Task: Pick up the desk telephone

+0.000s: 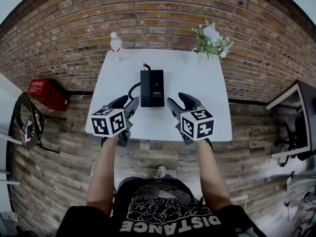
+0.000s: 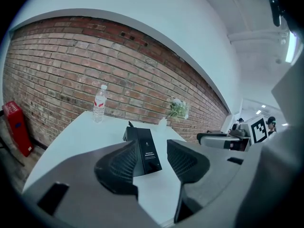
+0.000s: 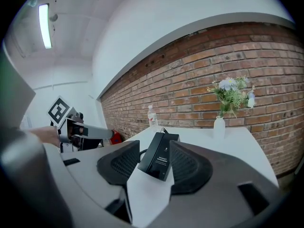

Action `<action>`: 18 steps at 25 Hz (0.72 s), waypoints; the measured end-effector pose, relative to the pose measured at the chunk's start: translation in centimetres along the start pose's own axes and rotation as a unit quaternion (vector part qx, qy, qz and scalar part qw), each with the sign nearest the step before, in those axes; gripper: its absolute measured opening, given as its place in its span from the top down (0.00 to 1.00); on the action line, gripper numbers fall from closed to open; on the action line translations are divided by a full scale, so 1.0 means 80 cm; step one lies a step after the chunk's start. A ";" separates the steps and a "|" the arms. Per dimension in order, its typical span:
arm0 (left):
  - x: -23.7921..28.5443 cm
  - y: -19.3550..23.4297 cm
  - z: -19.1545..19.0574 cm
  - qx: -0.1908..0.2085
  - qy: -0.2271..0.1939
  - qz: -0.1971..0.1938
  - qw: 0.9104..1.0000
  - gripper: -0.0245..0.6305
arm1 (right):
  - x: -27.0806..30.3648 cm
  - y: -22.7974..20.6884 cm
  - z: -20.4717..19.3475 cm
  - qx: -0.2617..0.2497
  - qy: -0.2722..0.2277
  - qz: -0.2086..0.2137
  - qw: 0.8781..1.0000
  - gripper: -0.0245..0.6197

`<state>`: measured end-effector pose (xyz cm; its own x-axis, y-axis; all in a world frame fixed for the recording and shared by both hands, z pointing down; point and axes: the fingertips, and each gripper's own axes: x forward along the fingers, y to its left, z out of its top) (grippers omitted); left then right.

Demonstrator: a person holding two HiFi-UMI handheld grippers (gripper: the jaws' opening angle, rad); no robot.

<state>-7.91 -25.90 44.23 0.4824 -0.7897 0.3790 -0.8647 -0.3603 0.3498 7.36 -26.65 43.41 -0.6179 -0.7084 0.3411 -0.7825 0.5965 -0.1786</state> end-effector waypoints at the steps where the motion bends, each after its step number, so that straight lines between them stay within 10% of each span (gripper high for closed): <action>1: 0.004 0.001 -0.001 -0.006 0.001 -0.002 1.000 0.69 | 0.003 -0.002 -0.002 0.001 0.003 0.004 1.000 0.69; 18: 0.102 0.056 -0.037 -0.077 0.070 -0.056 0.993 0.63 | 0.100 -0.027 -0.046 0.044 0.066 0.050 0.996 0.63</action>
<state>-7.42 -32.53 51.44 0.5989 -0.6682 0.4413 -0.7778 -0.3543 0.5191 4.36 -32.26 49.90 -0.6817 -0.5885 0.4348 -0.7253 0.6220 -0.2952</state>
